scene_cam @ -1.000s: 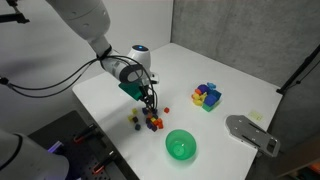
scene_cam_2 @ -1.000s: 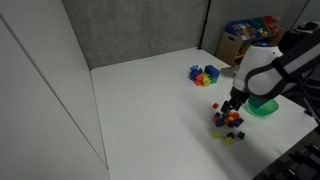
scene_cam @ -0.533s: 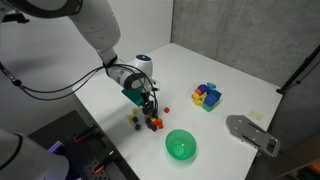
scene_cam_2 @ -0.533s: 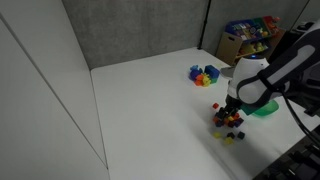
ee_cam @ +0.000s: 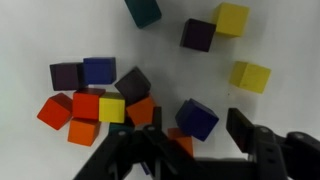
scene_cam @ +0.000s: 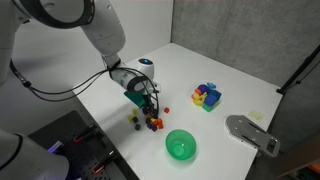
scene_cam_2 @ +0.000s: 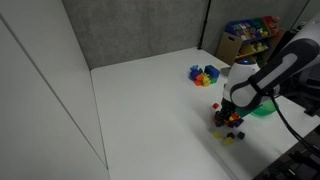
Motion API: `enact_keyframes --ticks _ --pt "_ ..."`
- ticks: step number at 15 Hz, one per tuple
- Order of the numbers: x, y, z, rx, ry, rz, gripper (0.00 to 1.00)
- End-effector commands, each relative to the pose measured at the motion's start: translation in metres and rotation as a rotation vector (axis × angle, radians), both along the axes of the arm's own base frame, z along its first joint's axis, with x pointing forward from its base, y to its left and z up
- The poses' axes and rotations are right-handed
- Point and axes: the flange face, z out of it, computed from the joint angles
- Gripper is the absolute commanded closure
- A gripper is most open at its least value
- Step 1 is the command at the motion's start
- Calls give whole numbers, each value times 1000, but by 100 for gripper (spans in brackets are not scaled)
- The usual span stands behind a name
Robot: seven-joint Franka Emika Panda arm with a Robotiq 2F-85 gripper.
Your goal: Pick up a purple block and place it in the green bowl
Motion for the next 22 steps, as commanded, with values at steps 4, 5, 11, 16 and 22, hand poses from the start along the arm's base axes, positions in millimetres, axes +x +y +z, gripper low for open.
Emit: enact_keyframes --ticks 4,5,11,16,22 --pt "6 -3 7 -2 -5 -14 86" --pt "4 -8 14 4 -2 -19 95" --pt "-6 -72 60 10 40 -103 91" --pt "-29 -180 94 -19 73 -249 91" --pt "-61 -285 107 -52 79 -410 45"
